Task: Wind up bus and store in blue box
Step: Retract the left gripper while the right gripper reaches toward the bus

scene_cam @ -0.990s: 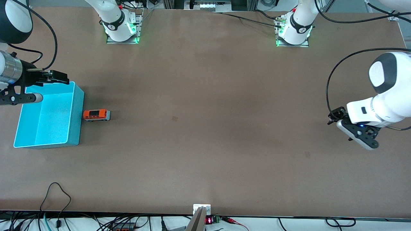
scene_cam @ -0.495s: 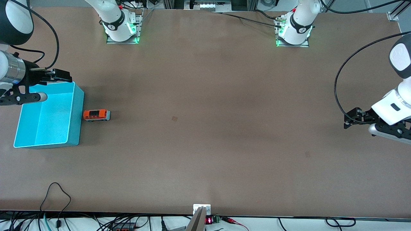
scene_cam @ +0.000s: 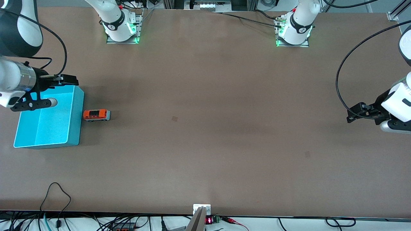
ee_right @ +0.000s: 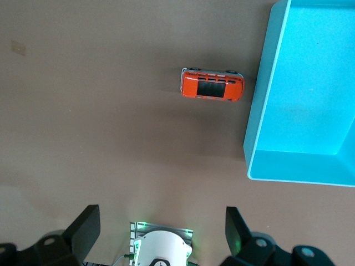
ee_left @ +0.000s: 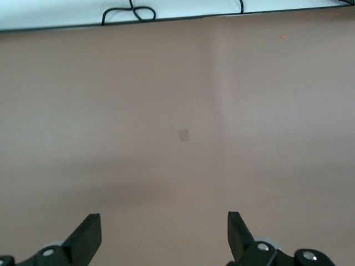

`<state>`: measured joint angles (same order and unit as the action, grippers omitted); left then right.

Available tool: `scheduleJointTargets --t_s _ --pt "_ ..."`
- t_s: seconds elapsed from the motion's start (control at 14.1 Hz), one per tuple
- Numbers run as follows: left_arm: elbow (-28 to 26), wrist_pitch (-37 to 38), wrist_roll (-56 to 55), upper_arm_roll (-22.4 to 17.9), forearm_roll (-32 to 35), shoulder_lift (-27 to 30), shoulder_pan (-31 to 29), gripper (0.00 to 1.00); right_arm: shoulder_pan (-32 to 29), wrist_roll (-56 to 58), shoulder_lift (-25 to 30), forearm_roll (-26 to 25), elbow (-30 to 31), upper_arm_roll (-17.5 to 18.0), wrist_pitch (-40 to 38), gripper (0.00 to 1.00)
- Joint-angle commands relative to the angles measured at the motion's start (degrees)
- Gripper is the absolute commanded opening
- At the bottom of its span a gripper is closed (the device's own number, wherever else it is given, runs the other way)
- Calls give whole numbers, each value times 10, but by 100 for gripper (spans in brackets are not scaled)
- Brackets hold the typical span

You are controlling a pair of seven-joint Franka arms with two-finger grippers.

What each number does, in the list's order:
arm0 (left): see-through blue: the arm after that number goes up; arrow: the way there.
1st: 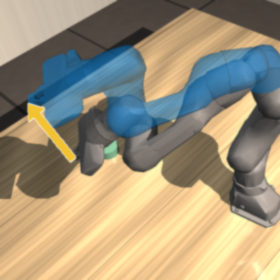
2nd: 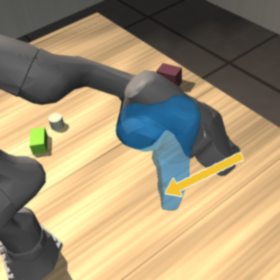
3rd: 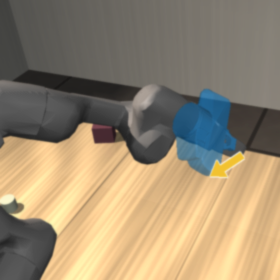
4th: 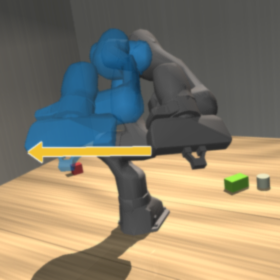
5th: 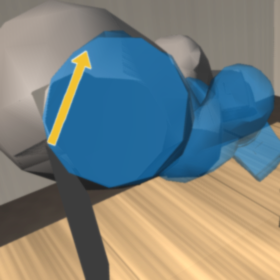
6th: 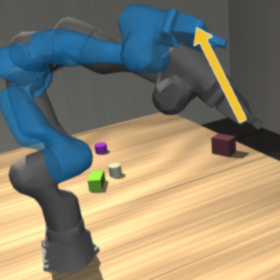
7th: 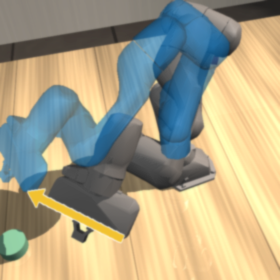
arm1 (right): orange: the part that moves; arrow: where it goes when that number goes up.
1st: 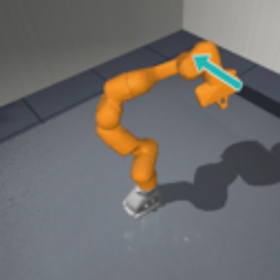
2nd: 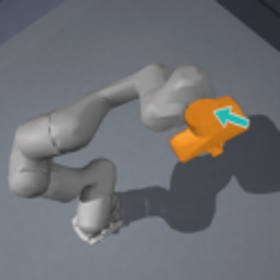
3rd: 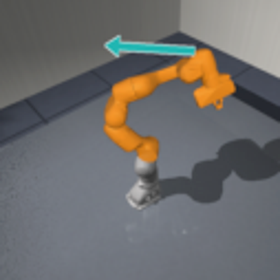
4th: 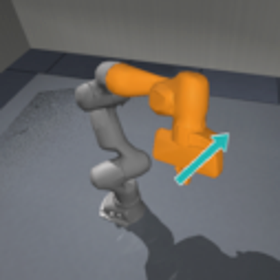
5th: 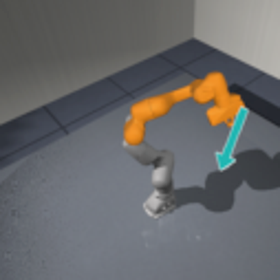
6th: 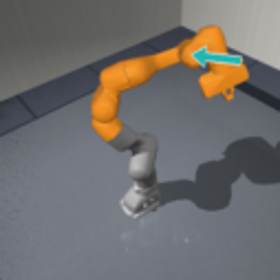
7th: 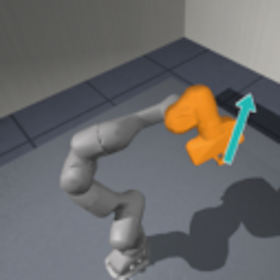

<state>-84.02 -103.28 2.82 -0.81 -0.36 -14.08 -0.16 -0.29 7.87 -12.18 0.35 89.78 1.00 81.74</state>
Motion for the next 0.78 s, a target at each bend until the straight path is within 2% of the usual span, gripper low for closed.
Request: scheduleJointTargets --t_s 0.0,0.14,0.35,0.5,0.71 --pt "14 37 -35 -16 -10 8 13 100 -3 42 24 7 51 2 34 100" --pt "15 83 -89 -16 -26 19 11 100 -23 75 47 5 99 22 68 100" --pt "14 92 -78 -6 -24 37 -12 100 -67 124 85 3 180 74 122 100" --pt "5 95 -36 8 -25 49 -33 100 -74 192 91 0 209 78 141 100" --pt "-21 97 -45 5 -25 72 -27 100 -98 326 91 -1 246 78 183 100"
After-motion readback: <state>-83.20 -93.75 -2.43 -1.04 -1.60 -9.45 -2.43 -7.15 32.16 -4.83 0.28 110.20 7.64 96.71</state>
